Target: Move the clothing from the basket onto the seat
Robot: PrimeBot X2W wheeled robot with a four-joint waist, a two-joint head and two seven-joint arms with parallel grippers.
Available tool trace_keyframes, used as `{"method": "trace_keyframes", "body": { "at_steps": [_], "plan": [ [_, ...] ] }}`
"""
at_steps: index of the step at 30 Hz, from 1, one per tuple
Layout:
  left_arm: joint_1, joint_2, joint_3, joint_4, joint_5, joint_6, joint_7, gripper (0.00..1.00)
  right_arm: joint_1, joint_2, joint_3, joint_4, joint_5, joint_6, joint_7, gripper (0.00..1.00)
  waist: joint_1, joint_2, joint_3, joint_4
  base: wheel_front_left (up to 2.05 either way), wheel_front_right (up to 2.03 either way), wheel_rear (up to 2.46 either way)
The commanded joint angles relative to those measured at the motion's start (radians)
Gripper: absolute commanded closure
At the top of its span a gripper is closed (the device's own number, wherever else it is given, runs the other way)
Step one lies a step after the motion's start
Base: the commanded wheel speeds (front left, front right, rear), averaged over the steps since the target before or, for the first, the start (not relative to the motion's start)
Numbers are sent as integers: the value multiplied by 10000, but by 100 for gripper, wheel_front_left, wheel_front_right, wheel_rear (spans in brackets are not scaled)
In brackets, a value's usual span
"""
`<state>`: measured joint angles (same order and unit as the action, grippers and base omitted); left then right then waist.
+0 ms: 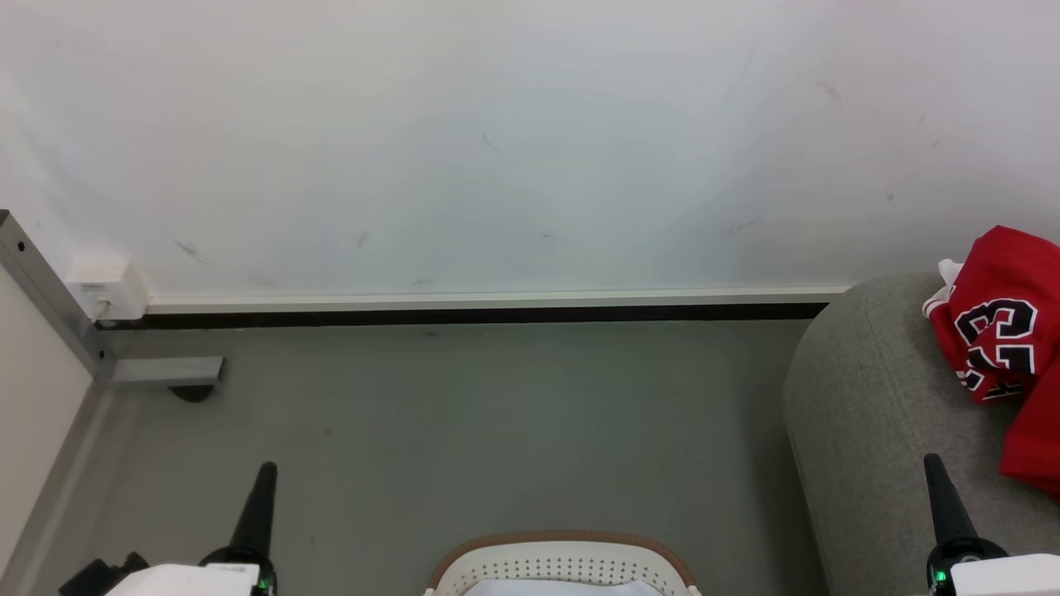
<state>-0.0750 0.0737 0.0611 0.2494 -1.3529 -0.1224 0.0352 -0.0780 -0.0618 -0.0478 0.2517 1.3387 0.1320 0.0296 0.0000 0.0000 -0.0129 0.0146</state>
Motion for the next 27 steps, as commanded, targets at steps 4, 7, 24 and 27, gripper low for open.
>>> {"method": "trace_keyframes", "body": {
  "at_steps": [4, 7, 24, 27],
  "plan": [
    [-201, -29, 137, -73, -461, -33, 144, 100, -193, -51, -112, -110, 471, -17, 111, 100, 0, 0, 16, -15, 0, 0, 0],
    [-218, -48, 176, -70, -684, -43, 204, 100, -217, -47, -148, -109, 735, -18, 168, 100, 0, 0, 28, -26, 0, 0, 0],
    [-316, -155, 402, -55, -1761, -88, 546, 100, -284, -28, -371, -103, 1959, -21, 497, 100, 0, 0, 94, -88, 0, 0, 0],
    [-331, -172, 441, -54, -1953, -87, 609, 100, -289, -24, -407, -100, 2143, -22, 545, 100, 0, 0, 106, -99, 0, 0, 0]
  ]
}}
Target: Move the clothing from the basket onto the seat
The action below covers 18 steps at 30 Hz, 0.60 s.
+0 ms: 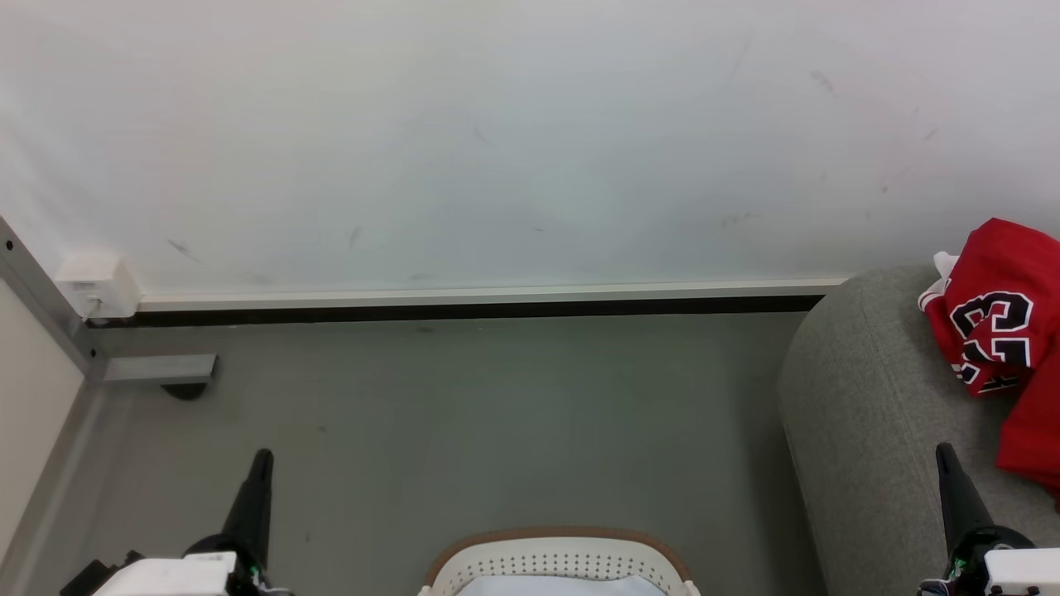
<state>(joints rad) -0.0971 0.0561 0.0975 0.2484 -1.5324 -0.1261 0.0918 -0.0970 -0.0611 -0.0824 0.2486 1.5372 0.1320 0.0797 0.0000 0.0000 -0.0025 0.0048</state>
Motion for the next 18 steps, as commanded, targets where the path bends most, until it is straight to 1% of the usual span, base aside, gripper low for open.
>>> {"method": "trace_keyframes", "body": {
  "at_steps": [1, 13, 18],
  "plan": [
    [-118, -1, 88, -44, -236, -53, 63, 100, -106, -30, -71, -69, 212, -22, 61, 100, 0, 0, 6, -5, 0, 0, 0],
    [-177, -61, 201, -32, -853, -75, 253, 100, -169, -15, -184, -64, 884, -24, 241, 100, 0, 0, 49, -45, 0, 0, 0],
    [-174, -62, 202, -32, -859, -78, 267, 100, -169, -7, -195, -62, 886, -24, 241, 100, 0, 0, 51, -48, 0, 0, 0]
  ]
}}
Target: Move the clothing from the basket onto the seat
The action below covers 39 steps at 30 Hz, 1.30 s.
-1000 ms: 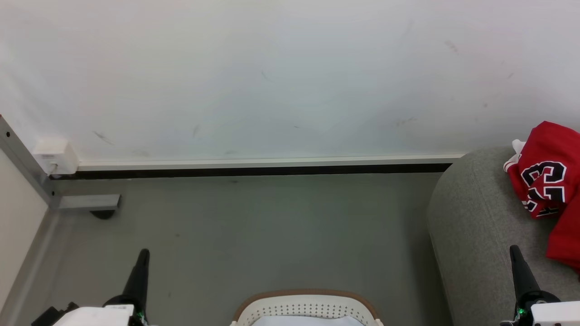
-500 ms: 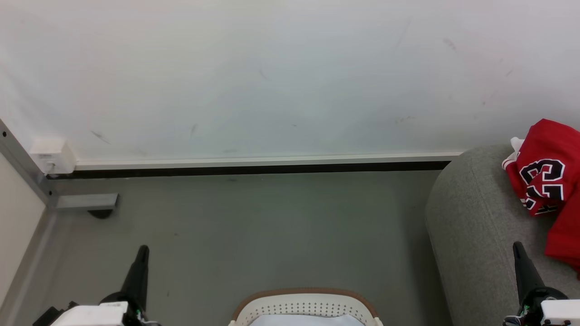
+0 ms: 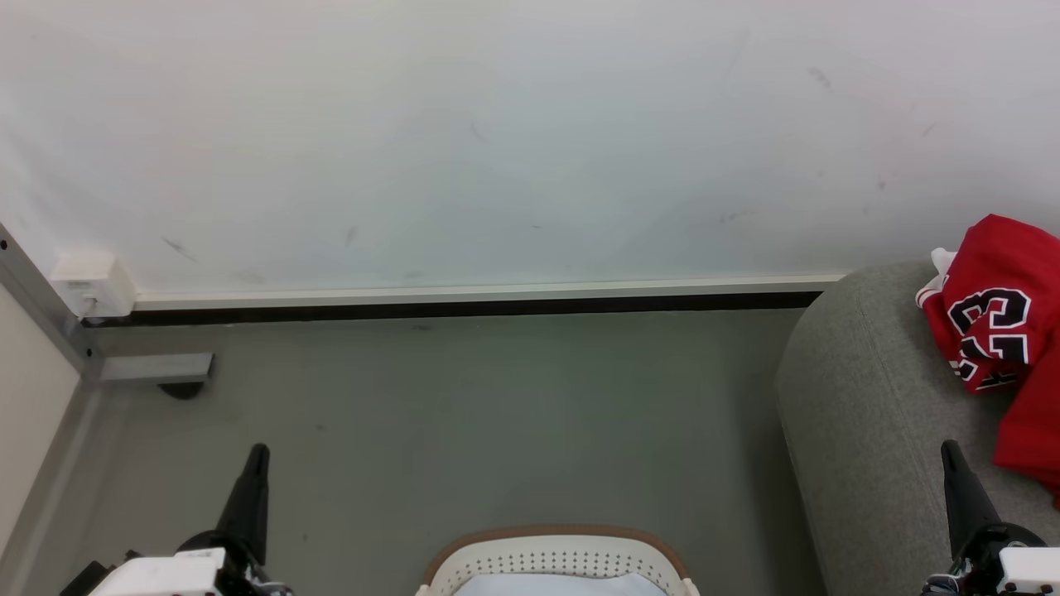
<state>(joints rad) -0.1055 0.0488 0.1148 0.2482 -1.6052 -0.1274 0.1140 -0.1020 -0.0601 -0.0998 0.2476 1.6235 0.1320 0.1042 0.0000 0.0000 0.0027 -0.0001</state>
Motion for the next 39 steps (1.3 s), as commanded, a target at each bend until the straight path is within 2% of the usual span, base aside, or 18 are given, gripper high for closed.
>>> {"method": "trace_keyframes", "body": {
  "at_steps": [1, 39],
  "plan": [
    [-90, 11, 30, -31, -131, -64, 44, 100, -120, -15, -24, -52, 21, -24, -1, 100, 0, 0, -1, 1, 0, 0, 0],
    [-87, 11, 24, -33, -135, -55, 40, 100, -126, 35, -87, -47, -54, -23, 69, 100, 0, 0, -1, 1, 0, 0, 0]
  ]
}}
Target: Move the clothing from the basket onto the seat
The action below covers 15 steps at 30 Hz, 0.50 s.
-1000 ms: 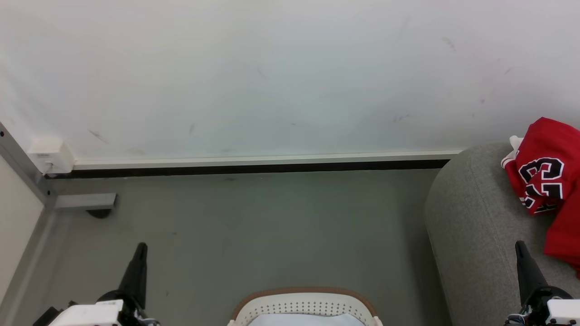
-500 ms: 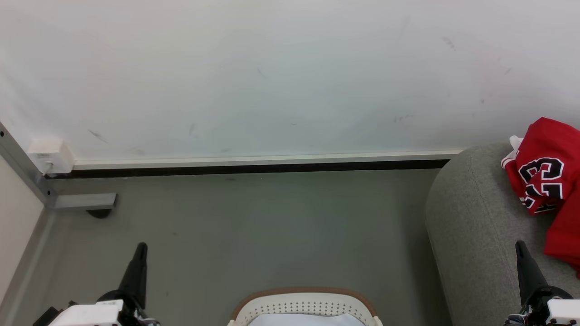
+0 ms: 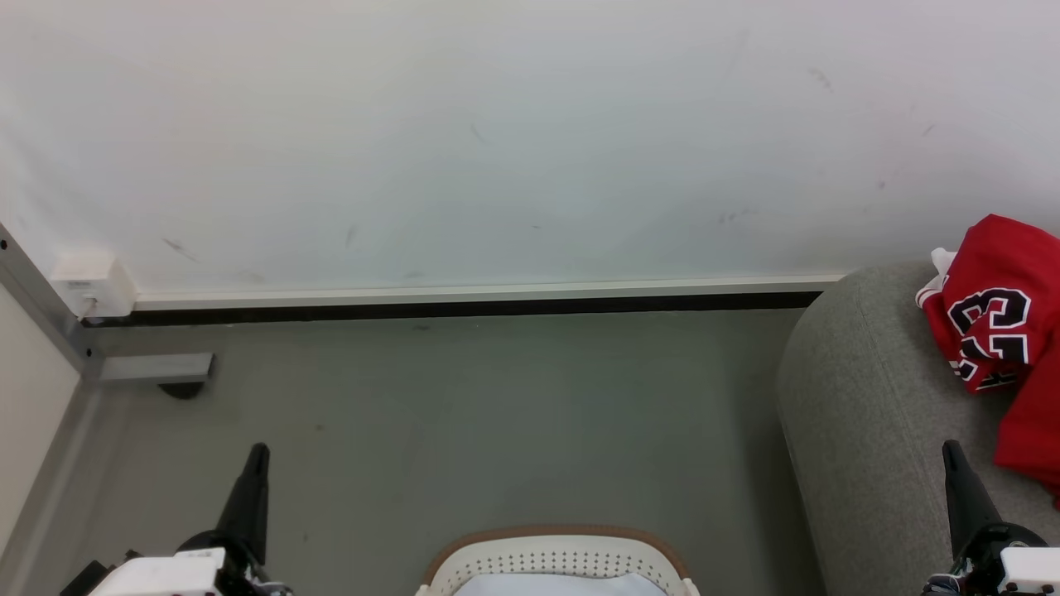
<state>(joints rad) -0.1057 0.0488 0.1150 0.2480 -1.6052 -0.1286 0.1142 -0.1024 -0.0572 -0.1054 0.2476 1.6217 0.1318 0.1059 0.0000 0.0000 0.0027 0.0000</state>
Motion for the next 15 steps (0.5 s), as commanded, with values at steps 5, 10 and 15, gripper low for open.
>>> {"method": "trace_keyframes", "body": {
  "at_steps": [5, 10, 15],
  "plan": [
    [-85, 13, 21, -31, -135, -44, 38, 100, -122, 13, -37, -46, -46, -21, 61, 100, 0, 0, 0, 0, 0, 0, 0],
    [-85, 13, 21, -32, -135, -44, 38, 100, -123, 17, -43, -46, -53, -21, 44, 100, 0, 0, 0, 0, 0, 0, 0],
    [-85, 13, 20, -32, -136, -44, 37, 100, -124, 22, -49, -46, -57, -21, 52, 100, 0, 0, 0, 0, 0, 0, 0]
  ]
}}
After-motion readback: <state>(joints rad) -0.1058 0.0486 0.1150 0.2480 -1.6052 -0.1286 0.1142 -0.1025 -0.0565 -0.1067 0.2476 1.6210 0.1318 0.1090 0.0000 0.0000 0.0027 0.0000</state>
